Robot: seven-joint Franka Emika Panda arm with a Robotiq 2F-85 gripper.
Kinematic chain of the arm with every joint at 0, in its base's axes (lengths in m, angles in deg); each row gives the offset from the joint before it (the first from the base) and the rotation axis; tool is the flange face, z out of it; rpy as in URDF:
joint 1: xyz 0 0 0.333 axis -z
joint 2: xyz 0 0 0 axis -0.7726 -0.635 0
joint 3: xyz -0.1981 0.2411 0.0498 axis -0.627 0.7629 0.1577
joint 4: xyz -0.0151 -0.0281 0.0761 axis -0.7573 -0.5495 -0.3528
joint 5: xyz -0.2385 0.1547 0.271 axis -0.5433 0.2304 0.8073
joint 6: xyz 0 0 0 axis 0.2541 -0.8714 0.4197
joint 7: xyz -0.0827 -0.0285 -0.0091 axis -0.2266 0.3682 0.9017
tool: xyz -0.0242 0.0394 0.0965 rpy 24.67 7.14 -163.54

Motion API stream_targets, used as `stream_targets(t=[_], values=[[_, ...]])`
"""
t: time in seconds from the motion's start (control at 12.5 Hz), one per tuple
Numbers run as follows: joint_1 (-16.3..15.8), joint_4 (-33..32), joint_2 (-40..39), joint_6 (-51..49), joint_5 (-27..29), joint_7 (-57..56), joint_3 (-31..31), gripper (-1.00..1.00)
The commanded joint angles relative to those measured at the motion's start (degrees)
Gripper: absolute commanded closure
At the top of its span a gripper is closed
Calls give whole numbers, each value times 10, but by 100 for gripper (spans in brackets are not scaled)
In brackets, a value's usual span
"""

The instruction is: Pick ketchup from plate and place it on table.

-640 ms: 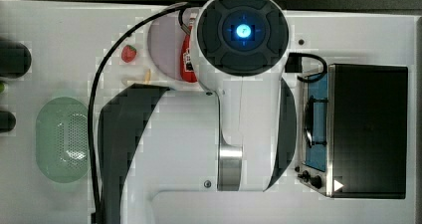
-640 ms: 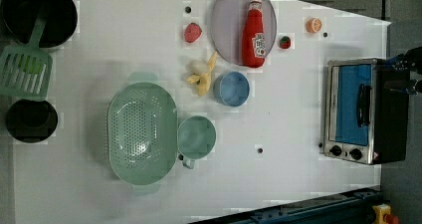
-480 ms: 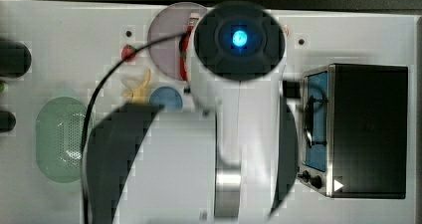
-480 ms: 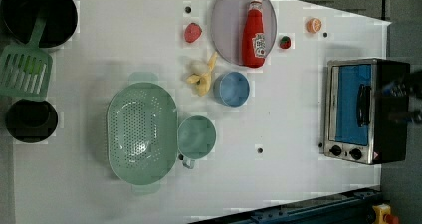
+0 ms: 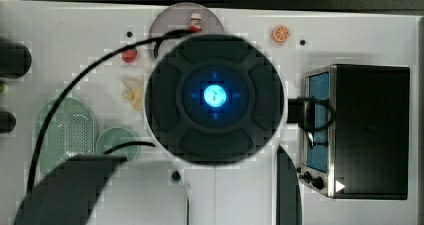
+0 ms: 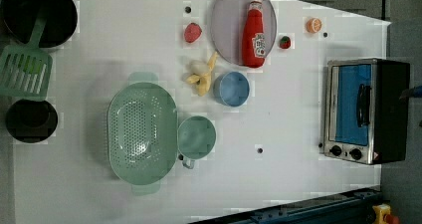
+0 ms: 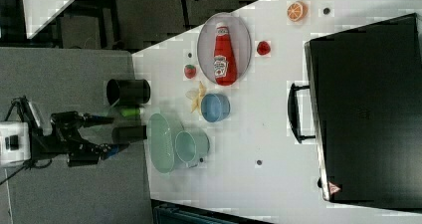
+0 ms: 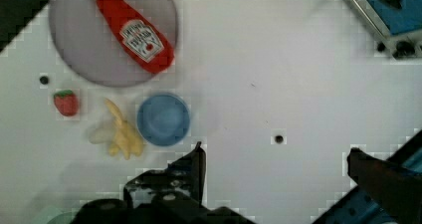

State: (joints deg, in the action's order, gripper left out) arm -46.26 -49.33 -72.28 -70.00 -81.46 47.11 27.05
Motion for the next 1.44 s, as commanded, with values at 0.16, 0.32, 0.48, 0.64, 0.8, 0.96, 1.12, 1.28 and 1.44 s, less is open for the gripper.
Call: stream_targets(t=[0.16, 0.32, 0.48, 0.64, 0.8, 0.96, 1.12, 1.28, 1.44], values=[[-2, -16, -103, 50, 0, -99, 5, -100], [-5, -16, -151, 82, 0, -162, 10, -100], [-12, -15, -200, 120, 0, -223, 11, -100], [-17, -14, -245, 167, -1, -254, 11, -100], [-22, -13, -289, 210, -17, -269, 11, -100], [-30, -7, -334, 269, -41, -277, 11, -100], [-35, -4, -374, 340, -56, -284, 11, -100], [-39, -1, -411, 400, -75, -320, 11, -100], [-41, 0, -443, 452, -95, -326, 10, -100]])
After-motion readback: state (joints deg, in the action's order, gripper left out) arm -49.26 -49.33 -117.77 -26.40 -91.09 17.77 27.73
